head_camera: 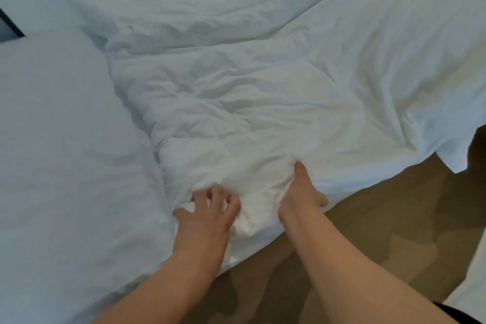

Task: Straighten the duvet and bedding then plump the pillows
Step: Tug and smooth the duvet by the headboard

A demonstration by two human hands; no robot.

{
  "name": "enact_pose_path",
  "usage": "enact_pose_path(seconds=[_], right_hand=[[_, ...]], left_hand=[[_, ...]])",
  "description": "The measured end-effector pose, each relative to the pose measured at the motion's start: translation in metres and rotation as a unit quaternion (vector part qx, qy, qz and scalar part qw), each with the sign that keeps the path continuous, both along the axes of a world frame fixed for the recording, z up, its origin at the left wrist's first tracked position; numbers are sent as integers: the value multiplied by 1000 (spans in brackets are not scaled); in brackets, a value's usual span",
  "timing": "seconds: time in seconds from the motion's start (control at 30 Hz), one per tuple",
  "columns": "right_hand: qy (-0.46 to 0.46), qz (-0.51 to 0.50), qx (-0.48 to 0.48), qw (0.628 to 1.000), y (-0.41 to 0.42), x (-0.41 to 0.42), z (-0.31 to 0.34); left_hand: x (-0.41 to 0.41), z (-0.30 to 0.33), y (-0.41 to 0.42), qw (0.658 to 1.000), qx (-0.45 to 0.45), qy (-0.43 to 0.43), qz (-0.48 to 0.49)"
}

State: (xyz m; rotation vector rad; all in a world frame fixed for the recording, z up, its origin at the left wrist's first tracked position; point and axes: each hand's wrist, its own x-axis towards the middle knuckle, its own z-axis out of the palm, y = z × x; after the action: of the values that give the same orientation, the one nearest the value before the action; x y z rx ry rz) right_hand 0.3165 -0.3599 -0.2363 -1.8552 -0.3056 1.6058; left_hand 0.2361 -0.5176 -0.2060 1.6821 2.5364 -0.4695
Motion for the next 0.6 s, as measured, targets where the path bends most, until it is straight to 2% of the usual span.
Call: enact_pose_path(seconds=[0.03, 0.17, 0.23, 0.3, 0.33, 0.37, 0.4, 0.43, 0.47, 0.5, 0.53, 0.57, 0.6], right_hand=[[-8, 9, 13, 1000, 2, 5, -2], [-81, 126, 51, 987, 24, 16, -2], [-152, 141, 39, 977, 24, 15, -2], [-314, 165, 66, 932, 22, 9, -2], [-376, 165, 96, 907, 16, 8, 7], [-412, 170, 160, 881, 11, 8, 15], [-446, 194, 247, 838, 7, 7, 22], [-474, 221, 326, 787, 7, 8, 25], [-496, 235, 387, 741, 7, 9, 33], [-511, 243, 427, 706, 14, 8, 34], [-523, 255, 452, 676, 17, 2, 39], [-522, 268, 489, 646, 20, -4, 39], [-509, 296, 539, 602, 19, -13, 39]], left_hand=[[-1, 11, 4, 1000, -6, -15, -2], [-8, 52, 13, 998, -21, 24, -48], [5, 59, 17, 986, -126, 0, -107], [19, 61, 13, 970, -202, -73, -114], [15, 60, 10, 956, -248, -131, -83], [4, 64, 9, 937, -280, -209, -21], [-14, 67, 10, 904, -289, -308, 68], [-33, 69, 12, 865, -265, -399, 151], [-53, 69, 13, 840, -206, -455, 210], [-69, 68, 15, 838, -120, -471, 247], [-84, 62, 17, 861, -27, -433, 267], [-96, 52, 20, 888, 72, -353, 285], [-105, 40, 20, 892, 156, -280, 318]])
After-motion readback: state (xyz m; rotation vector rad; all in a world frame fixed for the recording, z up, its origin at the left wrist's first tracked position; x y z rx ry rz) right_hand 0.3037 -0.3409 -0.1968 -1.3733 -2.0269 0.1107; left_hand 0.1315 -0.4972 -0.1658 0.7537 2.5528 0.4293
